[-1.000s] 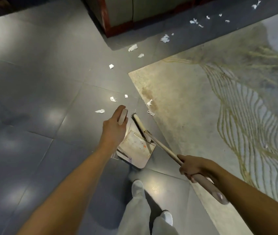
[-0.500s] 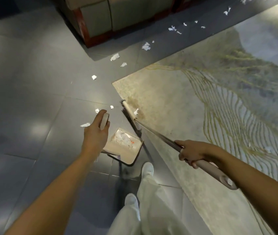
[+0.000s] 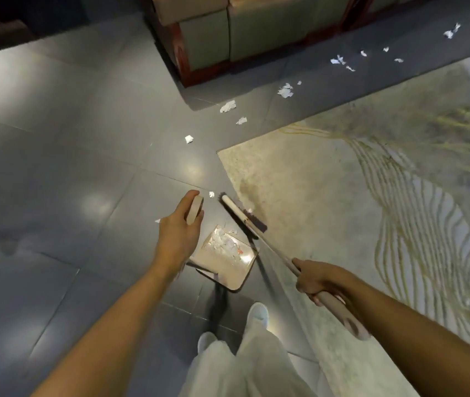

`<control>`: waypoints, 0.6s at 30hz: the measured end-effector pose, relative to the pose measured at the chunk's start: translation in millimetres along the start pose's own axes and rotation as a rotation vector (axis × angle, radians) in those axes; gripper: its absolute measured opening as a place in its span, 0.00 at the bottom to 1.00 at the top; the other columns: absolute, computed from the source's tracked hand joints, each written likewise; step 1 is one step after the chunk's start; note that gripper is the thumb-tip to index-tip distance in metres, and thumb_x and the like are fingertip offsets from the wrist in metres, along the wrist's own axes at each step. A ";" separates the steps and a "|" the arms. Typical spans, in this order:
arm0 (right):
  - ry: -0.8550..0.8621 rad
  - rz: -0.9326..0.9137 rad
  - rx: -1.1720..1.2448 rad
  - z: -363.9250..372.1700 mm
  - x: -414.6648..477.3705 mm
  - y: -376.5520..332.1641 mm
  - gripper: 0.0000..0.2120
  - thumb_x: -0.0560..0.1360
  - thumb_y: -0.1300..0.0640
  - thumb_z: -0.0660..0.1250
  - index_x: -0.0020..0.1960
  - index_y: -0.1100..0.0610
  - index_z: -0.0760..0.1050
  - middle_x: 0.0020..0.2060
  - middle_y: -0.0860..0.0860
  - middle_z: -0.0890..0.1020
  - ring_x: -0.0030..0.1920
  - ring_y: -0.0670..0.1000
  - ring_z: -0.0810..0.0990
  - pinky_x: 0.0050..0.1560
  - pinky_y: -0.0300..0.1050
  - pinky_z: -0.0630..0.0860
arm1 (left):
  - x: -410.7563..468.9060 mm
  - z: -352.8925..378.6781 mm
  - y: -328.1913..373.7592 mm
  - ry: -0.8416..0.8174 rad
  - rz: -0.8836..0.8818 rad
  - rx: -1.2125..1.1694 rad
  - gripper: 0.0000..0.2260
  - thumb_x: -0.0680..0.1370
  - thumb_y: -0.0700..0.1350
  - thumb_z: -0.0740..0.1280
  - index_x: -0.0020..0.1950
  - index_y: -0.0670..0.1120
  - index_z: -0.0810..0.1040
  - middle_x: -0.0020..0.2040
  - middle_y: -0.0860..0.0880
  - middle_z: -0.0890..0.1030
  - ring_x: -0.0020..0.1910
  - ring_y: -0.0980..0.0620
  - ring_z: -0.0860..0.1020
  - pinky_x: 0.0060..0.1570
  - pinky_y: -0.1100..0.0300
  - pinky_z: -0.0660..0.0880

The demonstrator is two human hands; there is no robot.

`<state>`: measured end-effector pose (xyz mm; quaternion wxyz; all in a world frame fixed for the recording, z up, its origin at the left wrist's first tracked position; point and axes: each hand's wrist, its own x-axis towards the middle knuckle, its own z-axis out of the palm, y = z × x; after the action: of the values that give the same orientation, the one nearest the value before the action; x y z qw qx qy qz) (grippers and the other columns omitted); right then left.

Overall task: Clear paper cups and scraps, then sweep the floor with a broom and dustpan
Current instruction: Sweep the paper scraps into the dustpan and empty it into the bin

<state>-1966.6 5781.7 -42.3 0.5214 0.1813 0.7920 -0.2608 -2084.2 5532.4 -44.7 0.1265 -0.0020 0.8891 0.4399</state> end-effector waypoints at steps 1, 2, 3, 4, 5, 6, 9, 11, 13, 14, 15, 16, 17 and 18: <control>-0.043 -0.002 0.030 2.7 -5.3 -0.7 0.29 0.76 0.63 0.61 0.75 0.58 0.57 0.49 0.56 0.78 0.32 0.45 0.68 0.27 0.31 0.72 | 1.3 0.7 0.3 -0.008 -0.006 0.003 0.17 0.81 0.53 0.62 0.69 0.63 0.67 0.52 0.50 0.79 0.44 0.52 0.79 0.46 0.46 0.81; -0.093 -0.001 0.085 3.2 -11.8 0.1 0.27 0.76 0.65 0.60 0.74 0.58 0.59 0.40 0.55 0.77 0.30 0.46 0.70 0.23 0.32 0.70 | 2.7 0.9 0.3 -0.012 -0.012 0.004 0.16 0.81 0.53 0.62 0.69 0.64 0.67 0.53 0.50 0.79 0.45 0.51 0.79 0.46 0.47 0.81; -0.127 0.003 0.148 2.2 -18.9 1.6 0.28 0.75 0.66 0.59 0.74 0.57 0.58 0.33 0.55 0.74 0.27 0.47 0.70 0.22 0.35 0.69 | 4.0 0.7 -0.3 -0.013 -0.009 0.005 0.16 0.81 0.53 0.62 0.68 0.64 0.67 0.53 0.49 0.79 0.45 0.50 0.79 0.47 0.47 0.81; -0.139 0.014 0.202 0.4 -26.1 3.4 0.29 0.75 0.67 0.58 0.75 0.55 0.56 0.30 0.55 0.72 0.24 0.48 0.70 0.22 0.36 0.69 | 4.3 0.0 -1.3 -0.009 0.005 0.010 0.16 0.81 0.53 0.62 0.68 0.63 0.67 0.53 0.49 0.80 0.45 0.50 0.79 0.48 0.49 0.80; -0.139 0.030 0.238 -1.6 -33.5 5.7 0.31 0.75 0.68 0.57 0.76 0.52 0.55 0.28 0.55 0.72 0.23 0.48 0.69 0.23 0.38 0.68 | 4.2 -0.9 -2.3 -0.002 0.025 0.017 0.15 0.81 0.53 0.62 0.67 0.63 0.68 0.53 0.48 0.80 0.44 0.50 0.79 0.49 0.52 0.79; -0.136 0.044 0.261 -2.4 -40.6 7.6 0.33 0.75 0.68 0.57 0.76 0.49 0.54 0.28 0.55 0.71 0.22 0.48 0.69 0.23 0.38 0.68 | 3.2 -2.2 -3.5 0.004 0.045 0.025 0.15 0.81 0.52 0.62 0.67 0.62 0.68 0.52 0.48 0.80 0.44 0.51 0.78 0.49 0.55 0.77; -0.112 0.068 0.335 -1.9 -54.0 12.4 0.36 0.75 0.68 0.57 0.77 0.45 0.52 0.27 0.54 0.70 0.21 0.47 0.68 0.23 0.38 0.68 | -4.5 -5.1 -5.9 -0.006 0.077 0.039 0.15 0.81 0.51 0.62 0.67 0.61 0.68 0.49 0.49 0.80 0.42 0.52 0.77 0.46 0.57 0.76; -0.084 0.085 0.376 -4.5 -56.5 14.1 0.37 0.75 0.68 0.56 0.77 0.44 0.51 0.25 0.53 0.70 0.19 0.47 0.67 0.22 0.37 0.67 | -10.2 -3.7 -4.5 -0.024 0.069 0.032 0.16 0.81 0.50 0.62 0.68 0.61 0.68 0.48 0.50 0.79 0.42 0.53 0.77 0.47 0.56 0.76; -0.057 0.082 0.384 -7.2 -55.3 10.6 0.36 0.75 0.68 0.57 0.77 0.45 0.52 0.24 0.53 0.70 0.19 0.47 0.67 0.22 0.37 0.67 | -14.4 -2.8 -2.1 -0.032 0.049 0.025 0.17 0.81 0.50 0.62 0.70 0.60 0.67 0.49 0.48 0.79 0.43 0.51 0.78 0.48 0.55 0.77; -0.046 0.079 0.384 -7.1 -53.0 7.4 0.35 0.75 0.69 0.57 0.77 0.47 0.53 0.25 0.53 0.70 0.20 0.47 0.67 0.22 0.37 0.67 | -15.9 -3.4 -1.9 -0.037 0.049 0.030 0.18 0.81 0.49 0.62 0.71 0.60 0.67 0.50 0.47 0.79 0.43 0.50 0.79 0.48 0.54 0.78; -0.038 0.077 0.374 -5.5 -49.8 2.6 0.34 0.75 0.69 0.57 0.77 0.48 0.54 0.26 0.54 0.70 0.20 0.47 0.67 0.22 0.37 0.68 | -16.9 -4.7 -2.5 -0.039 0.055 0.038 0.18 0.82 0.49 0.62 0.71 0.59 0.66 0.50 0.46 0.80 0.43 0.49 0.79 0.48 0.53 0.78; -0.032 0.075 0.351 -2.9 -45.2 -3.6 0.33 0.75 0.69 0.57 0.77 0.50 0.53 0.28 0.55 0.71 0.20 0.47 0.68 0.23 0.38 0.68 | -17.5 -6.3 -3.6 -0.036 0.062 0.041 0.18 0.82 0.49 0.61 0.71 0.59 0.66 0.49 0.46 0.80 0.42 0.48 0.80 0.47 0.53 0.79; -0.029 0.071 0.316 1.1 -40.2 -10.4 0.33 0.76 0.68 0.57 0.77 0.51 0.53 0.30 0.56 0.72 0.21 0.48 0.69 0.23 0.38 0.69 | -17.9 -7.7 -5.2 -0.027 0.068 0.035 0.18 0.81 0.49 0.62 0.71 0.59 0.67 0.49 0.46 0.81 0.41 0.49 0.80 0.45 0.55 0.78; -0.032 0.069 0.275 6.2 -35.2 -17.6 0.33 0.76 0.68 0.57 0.77 0.53 0.52 0.32 0.57 0.74 0.22 0.48 0.71 0.24 0.39 0.71 | -17.8 -9.0 -6.5 -0.019 0.072 0.029 0.17 0.81 0.49 0.62 0.70 0.59 0.67 0.49 0.46 0.81 0.41 0.49 0.80 0.43 0.57 0.77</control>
<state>-1958.2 5763.4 -8.0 0.5128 0.2738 0.7337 -0.3517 -2068.2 5519.5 -40.5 0.1189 0.0360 0.8937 0.4311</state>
